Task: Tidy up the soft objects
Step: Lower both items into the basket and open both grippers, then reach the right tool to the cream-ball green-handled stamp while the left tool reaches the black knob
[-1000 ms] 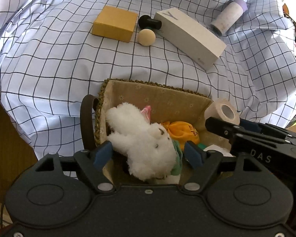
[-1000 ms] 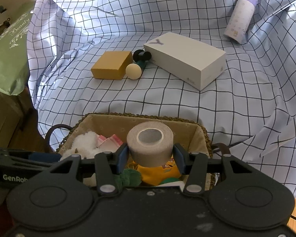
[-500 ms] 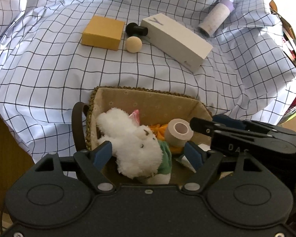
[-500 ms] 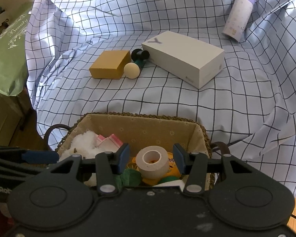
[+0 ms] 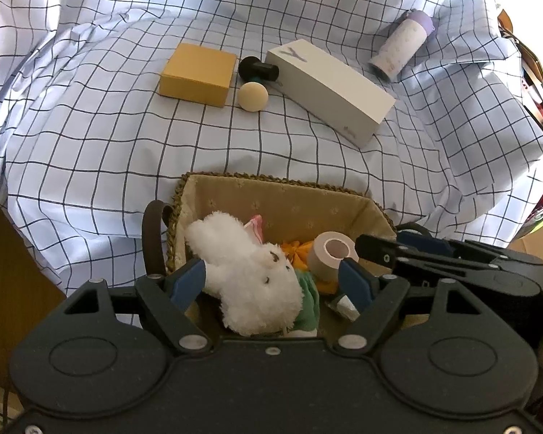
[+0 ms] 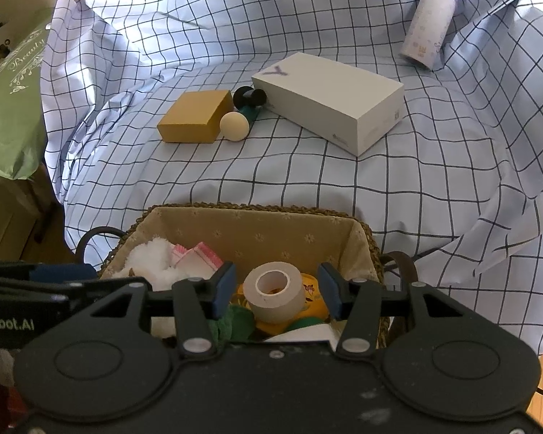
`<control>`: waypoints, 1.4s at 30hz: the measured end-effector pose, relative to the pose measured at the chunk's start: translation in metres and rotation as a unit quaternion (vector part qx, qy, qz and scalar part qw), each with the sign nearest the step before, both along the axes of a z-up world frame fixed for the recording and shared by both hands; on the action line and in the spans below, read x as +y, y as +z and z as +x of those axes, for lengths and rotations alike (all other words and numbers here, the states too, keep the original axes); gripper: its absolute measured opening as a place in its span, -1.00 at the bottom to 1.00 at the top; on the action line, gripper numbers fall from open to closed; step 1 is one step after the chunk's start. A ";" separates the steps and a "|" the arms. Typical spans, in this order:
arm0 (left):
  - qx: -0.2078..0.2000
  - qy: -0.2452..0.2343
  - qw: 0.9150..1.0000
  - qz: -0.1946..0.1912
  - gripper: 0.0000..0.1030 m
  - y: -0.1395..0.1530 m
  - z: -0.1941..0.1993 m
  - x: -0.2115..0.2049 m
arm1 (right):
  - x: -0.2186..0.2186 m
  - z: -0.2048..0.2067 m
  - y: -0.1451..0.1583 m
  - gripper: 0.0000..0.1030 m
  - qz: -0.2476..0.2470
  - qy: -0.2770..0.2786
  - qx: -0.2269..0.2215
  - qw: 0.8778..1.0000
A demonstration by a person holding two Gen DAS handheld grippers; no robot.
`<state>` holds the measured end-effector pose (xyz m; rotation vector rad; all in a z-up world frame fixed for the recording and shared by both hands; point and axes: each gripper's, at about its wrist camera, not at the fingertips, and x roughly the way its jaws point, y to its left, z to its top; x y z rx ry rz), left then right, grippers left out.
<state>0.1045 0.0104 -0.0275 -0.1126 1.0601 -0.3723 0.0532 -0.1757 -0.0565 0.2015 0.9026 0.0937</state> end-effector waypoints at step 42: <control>-0.030 0.042 0.999 0.010 0.48 -0.009 0.080 -0.008 | -0.010 0.072 -0.002 0.03 -0.021 -0.020 -0.012 1.000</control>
